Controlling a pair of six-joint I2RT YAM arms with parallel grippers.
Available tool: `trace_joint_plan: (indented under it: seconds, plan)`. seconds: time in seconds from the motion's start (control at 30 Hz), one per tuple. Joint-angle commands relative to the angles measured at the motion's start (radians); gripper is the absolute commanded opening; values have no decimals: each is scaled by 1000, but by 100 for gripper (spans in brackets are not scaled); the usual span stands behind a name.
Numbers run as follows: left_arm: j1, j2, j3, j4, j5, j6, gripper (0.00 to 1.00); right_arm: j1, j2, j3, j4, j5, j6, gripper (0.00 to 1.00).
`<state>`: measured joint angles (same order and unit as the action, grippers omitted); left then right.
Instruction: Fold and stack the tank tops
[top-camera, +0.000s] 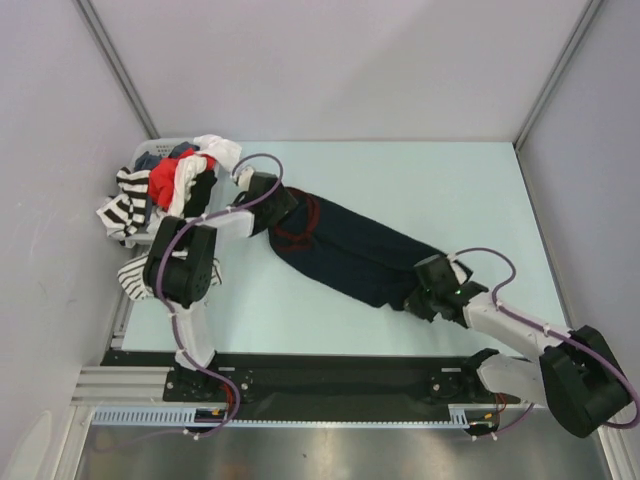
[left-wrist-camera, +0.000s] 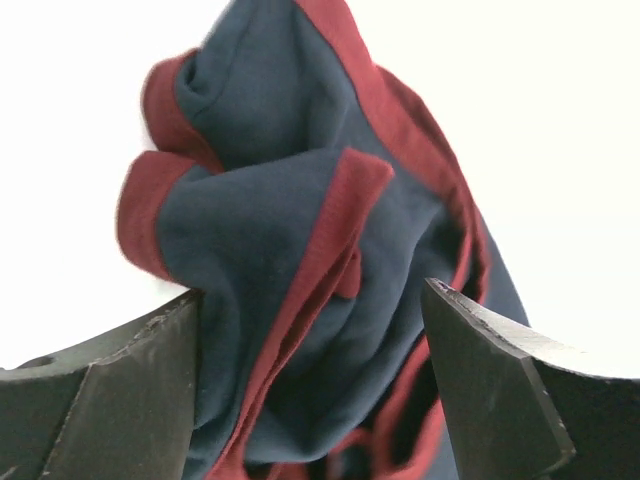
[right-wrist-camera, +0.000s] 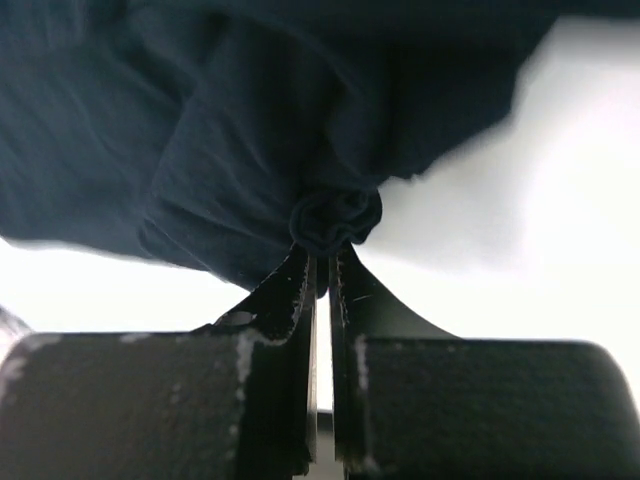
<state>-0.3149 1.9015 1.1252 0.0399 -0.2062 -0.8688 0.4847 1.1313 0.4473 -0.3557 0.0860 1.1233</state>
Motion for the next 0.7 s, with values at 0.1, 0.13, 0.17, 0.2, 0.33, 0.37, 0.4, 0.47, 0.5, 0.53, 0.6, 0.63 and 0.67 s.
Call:
trace_joint_plan:
  seconds: [0.1, 0.13, 0.17, 0.2, 0.33, 0.37, 0.4, 0.47, 0.5, 0.53, 0.6, 0.63, 0.67]
  plan:
    - [-18, 270, 479, -198, 108, 109, 84, 447, -38, -25, 11, 11, 267, 7]
    - [-21, 301, 572, -221, 120, 114, 84, 475, -15, -19, 59, -14, 251, 9]
    - [-27, 353, 615, -227, 137, 132, 84, 497, 13, -4, 90, -41, 198, 13]
    - [-30, 376, 658, -236, 151, 142, 84, 515, 71, 17, 104, -73, 172, 15]
    - [-33, 427, 803, -265, 194, 192, 97, 587, 117, 168, 25, 0, 17, 42]
    - [-33, 421, 809, -259, 194, 218, 100, 607, 99, 174, 27, 32, -9, 52]
    - [-33, 413, 814, -259, 191, 232, 100, 611, 81, 176, 32, 37, -63, 58]
    - [-27, 393, 826, -273, 163, 266, 100, 589, 22, 177, 63, -1, -126, 73]
    - [-24, 386, 828, -281, 157, 272, 100, 575, 10, 186, 64, -23, -173, 78]
    - [-18, 367, 826, -303, 153, 272, 100, 562, 1, 200, 37, -44, -196, 85]
    - [2, 344, 814, -343, 156, 263, 100, 526, 7, 252, -6, -144, -266, 97]
    - [10, 334, 789, -357, 159, 257, 100, 516, 12, 273, -31, -170, -278, 98]
    - [26, 302, 770, -367, 159, 249, 100, 511, 22, 293, -46, -216, -295, 98]
